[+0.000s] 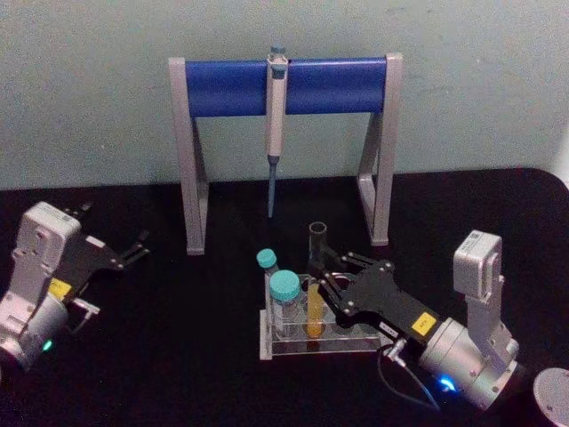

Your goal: Pick up the test tube from the test tube rack, shake it, then place it back into the test tube rack.

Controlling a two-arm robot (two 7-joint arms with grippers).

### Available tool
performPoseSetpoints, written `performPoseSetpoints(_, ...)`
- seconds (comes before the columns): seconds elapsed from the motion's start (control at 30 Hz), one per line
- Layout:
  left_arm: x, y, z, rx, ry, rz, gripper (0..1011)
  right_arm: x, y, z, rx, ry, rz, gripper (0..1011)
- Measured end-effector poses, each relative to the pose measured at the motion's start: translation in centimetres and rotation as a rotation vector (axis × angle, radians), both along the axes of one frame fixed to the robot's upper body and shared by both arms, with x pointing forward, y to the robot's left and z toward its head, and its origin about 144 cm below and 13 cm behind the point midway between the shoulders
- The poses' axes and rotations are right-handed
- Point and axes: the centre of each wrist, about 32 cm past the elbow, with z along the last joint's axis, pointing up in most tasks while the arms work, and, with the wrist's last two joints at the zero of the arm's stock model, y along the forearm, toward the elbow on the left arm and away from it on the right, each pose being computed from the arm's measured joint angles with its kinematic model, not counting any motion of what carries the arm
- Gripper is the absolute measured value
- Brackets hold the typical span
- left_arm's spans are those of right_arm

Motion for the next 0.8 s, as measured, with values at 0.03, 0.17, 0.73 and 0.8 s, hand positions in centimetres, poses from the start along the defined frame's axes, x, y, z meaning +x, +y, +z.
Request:
performPoseSetpoints(0.03, 0.0, 0.0, 0.0, 0.0, 0.0, 0.0, 1001, 0.01, 0.01, -0.07, -0.001, 0.002, -0.002, 220)
performPoseSetpoints(0.17, 0.0, 0.0, 0.0, 0.0, 0.0, 0.0, 1001, 0.05, 0.02, -0.34, -0.005, 0.009, -0.007, 220)
performPoseSetpoints(0.73, 0.0, 0.0, 0.0, 0.0, 0.0, 0.0, 1001, 0.02, 0.14, -0.56, -0.008, 0.016, -0.014, 220)
performPoseSetpoints(0.8, 0.0, 0.0, 0.0, 0.0, 0.0, 0.0, 1001, 0.01, 0.14, -0.56, -0.008, 0.017, -0.014, 220)
